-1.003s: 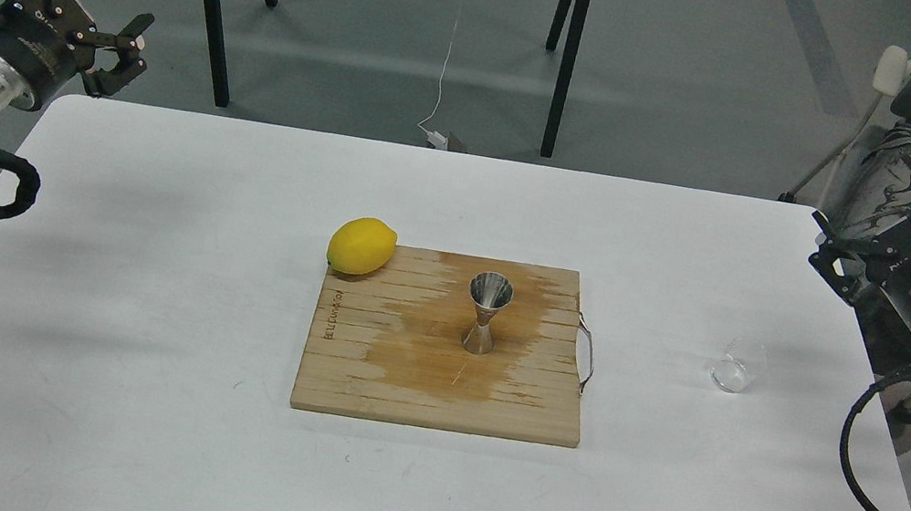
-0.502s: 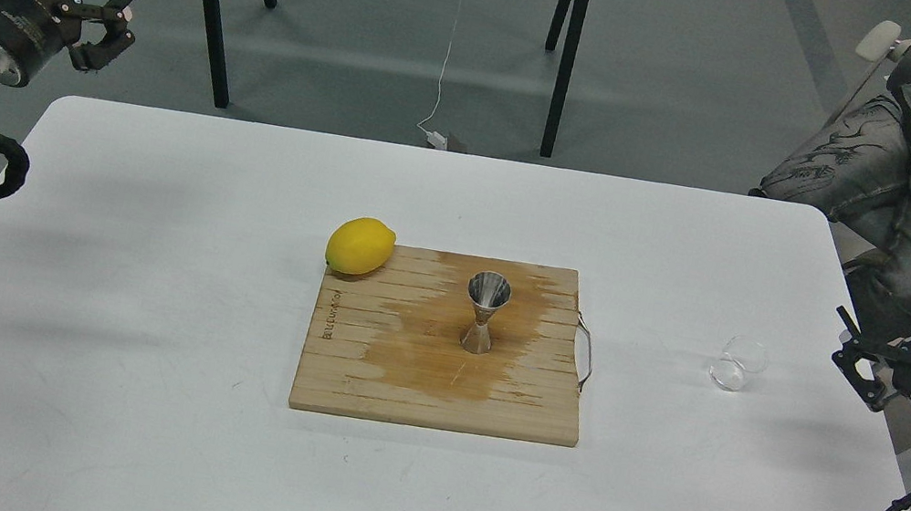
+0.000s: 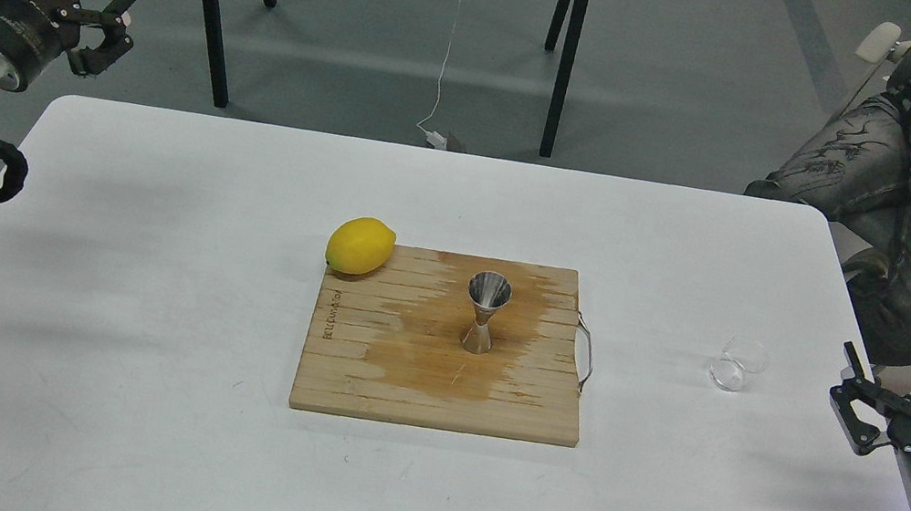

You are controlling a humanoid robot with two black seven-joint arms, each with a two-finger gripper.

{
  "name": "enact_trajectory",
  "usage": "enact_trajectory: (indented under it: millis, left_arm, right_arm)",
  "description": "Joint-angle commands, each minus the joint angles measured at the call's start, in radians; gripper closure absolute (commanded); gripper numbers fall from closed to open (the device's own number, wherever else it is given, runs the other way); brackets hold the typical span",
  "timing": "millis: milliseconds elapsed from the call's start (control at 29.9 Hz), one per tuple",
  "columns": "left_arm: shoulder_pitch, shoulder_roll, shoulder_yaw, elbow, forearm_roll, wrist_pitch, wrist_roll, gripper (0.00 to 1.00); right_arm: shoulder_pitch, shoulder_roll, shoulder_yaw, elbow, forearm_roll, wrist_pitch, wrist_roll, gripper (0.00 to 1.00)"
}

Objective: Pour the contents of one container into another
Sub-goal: 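Move the right gripper down toward the small clear glass cup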

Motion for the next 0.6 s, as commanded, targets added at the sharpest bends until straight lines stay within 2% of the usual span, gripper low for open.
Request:
enact_trajectory:
  millis: [0, 167, 368, 568]
  left_arm:
    - [0.0, 0.013, -0.001, 0.001, -0.001, 0.0, -0.001, 0.0]
    - [0.0, 0.019, -0.001, -0.001, -0.002, 0.0, -0.001, 0.0]
    - [0.0, 0.027, -0.001, -0.002, -0.004, 0.0, -0.001, 0.0]
    - [0.0, 0.041, -0.002, -0.004, -0.005, 0.0, -0.002, 0.0]
  right_arm:
    - [0.0, 0.061, -0.001, 0.002, 0.022, -0.089, 0.0, 0.01]
    - [0.007, 0.155, -0.001, -0.009, 0.022, -0.196, 0.001, 0.01]
    - [0.021, 0.254, 0.007, -0.042, 0.022, -0.253, 0.011, 0.01]
    - [0.087, 0.285, -0.001, -0.07, 0.019, -0.342, 0.029, 0.01]
